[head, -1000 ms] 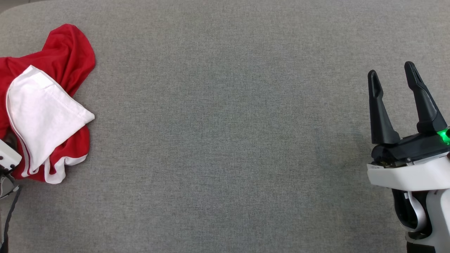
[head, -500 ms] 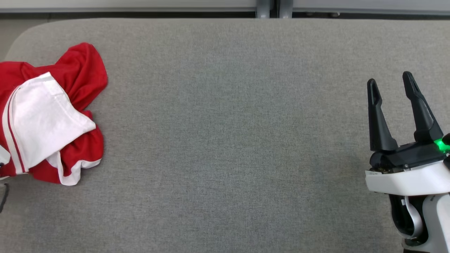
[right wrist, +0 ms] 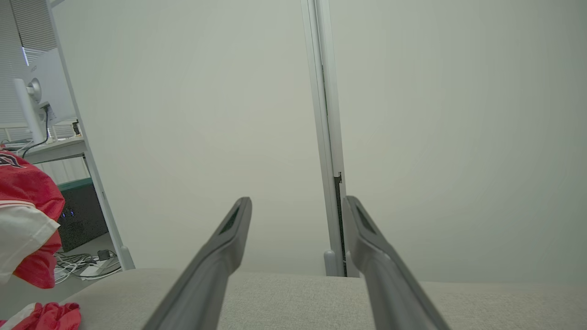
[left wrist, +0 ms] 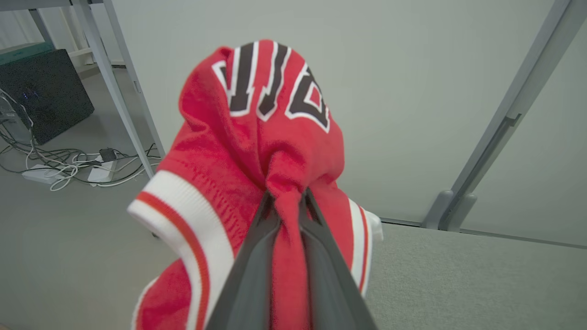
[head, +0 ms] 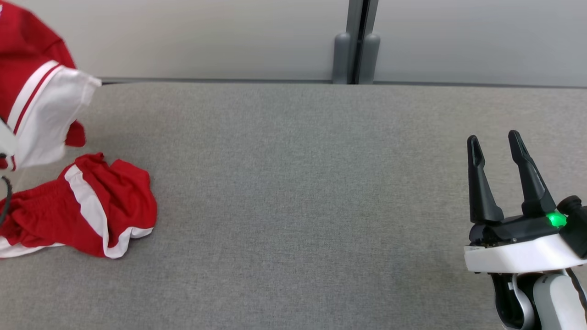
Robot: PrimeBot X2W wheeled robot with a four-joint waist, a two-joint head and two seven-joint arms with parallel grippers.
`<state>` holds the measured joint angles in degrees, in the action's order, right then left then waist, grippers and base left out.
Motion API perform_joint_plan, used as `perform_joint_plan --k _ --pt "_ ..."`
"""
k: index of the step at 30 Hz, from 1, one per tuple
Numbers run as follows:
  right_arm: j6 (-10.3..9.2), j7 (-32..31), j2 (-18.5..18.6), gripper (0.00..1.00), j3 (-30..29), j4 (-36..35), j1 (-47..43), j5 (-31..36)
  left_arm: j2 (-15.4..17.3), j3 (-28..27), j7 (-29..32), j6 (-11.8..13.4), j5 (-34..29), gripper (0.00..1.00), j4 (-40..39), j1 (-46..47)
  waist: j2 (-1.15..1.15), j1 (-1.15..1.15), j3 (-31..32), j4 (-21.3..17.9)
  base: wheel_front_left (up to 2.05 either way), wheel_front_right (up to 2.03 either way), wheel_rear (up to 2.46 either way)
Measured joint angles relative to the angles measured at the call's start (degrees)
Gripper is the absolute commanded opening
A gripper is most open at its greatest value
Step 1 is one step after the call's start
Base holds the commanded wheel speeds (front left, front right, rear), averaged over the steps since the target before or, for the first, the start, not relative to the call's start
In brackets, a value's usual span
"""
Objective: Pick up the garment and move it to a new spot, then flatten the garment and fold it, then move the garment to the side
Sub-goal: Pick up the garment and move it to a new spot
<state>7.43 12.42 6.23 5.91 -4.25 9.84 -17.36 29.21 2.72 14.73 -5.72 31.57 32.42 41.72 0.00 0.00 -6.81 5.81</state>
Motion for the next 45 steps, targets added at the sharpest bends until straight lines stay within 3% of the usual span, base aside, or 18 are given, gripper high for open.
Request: perform_joint_plan --k 5,10,16,20,24,31,38,39,40,41,45 --pt "-0.01 0.27 -0.66 1.00 -0.23 0.48 -1.31 0.00 -1.13 1.25 5.50 0.63 1.20 0.00 -12.76 -1.07 0.00 0.00 2.39 -1.90 0.00 0.00 0.00" --pt "0.00 0.37 -1.27 1.00 0.23 -0.31 -2.01 -0.70 -4.97 2.14 9.84 3.26 4.27 0.00 -24.74 -6.15 0.00 0.00 3.41 -4.95 0.00 0.00 0.00" --pt "0.00 -0.38 -1.30 1.00 0.62 -2.35 -1.93 -0.58 -11.48 5.22 10.35 5.44 7.24 0.00 -36.55 -14.45 0.00 0.00 3.52 -9.46 0.00 0.00 0.00" --pt "0.00 -0.80 -1.27 1.00 0.49 -3.11 -1.92 -0.57 -14.47 8.94 8.23 5.91 5.77 0.00 -39.10 -19.32 0.00 0.00 2.99 -12.59 0.00 0.00 0.00" --pt "-0.01 -0.89 -1.16 1.00 0.53 -3.55 -1.85 -0.59 -18.55 12.23 4.34 5.75 4.80 0.00 -37.87 -21.34 0.00 0.00 2.09 -15.31 0.00 0.00 0.00" --pt "0.00 -0.79 -1.14 1.00 1.64 -2.64 -1.52 -0.78 -22.07 17.53 -2.69 2.99 1.60 0.00 -24.54 -22.40 0.00 0.00 0.07 -18.38 0.00 0.00 0.00" --pt "-0.01 -0.31 -1.24 1.00 3.07 -0.59 -1.51 -0.88 -22.83 22.67 -8.14 0.92 -3.39 0.00 -9.50 -19.83 0.00 0.00 -1.26 -18.66 0.00 0.00 0.00" --pt "0.00 -0.27 -1.23 1.00 3.22 -0.32 -1.49 -0.88 -23.09 23.37 -9.13 0.66 -3.91 0.21 -7.45 -19.29 0.00 0.00 -1.26 -18.46 0.00 0.00 0.00" --pt "0.00 -0.21 -1.23 1.00 3.46 -0.08 -1.47 -0.88 -23.32 23.84 -10.10 0.35 -4.10 0.67 -5.80 -18.68 0.00 0.00 -1.23 -18.27 0.00 0.00 0.00" --pt "-0.01 -0.19 -1.21 1.00 3.61 0.22 -1.47 -0.88 -23.51 24.09 -11.15 0.22 -4.22 1.00 -4.37 -17.94 0.00 0.00 -1.15 -18.02 0.00 0.00 0.00" --pt "-0.01 0.05 -0.92 1.00 3.67 1.08 -1.53 -0.88 -24.04 24.72 -14.39 -0.30 -4.36 1.00 -1.69 -15.28 0.00 0.00 -0.35 -16.61 0.00 0.00 0.00"
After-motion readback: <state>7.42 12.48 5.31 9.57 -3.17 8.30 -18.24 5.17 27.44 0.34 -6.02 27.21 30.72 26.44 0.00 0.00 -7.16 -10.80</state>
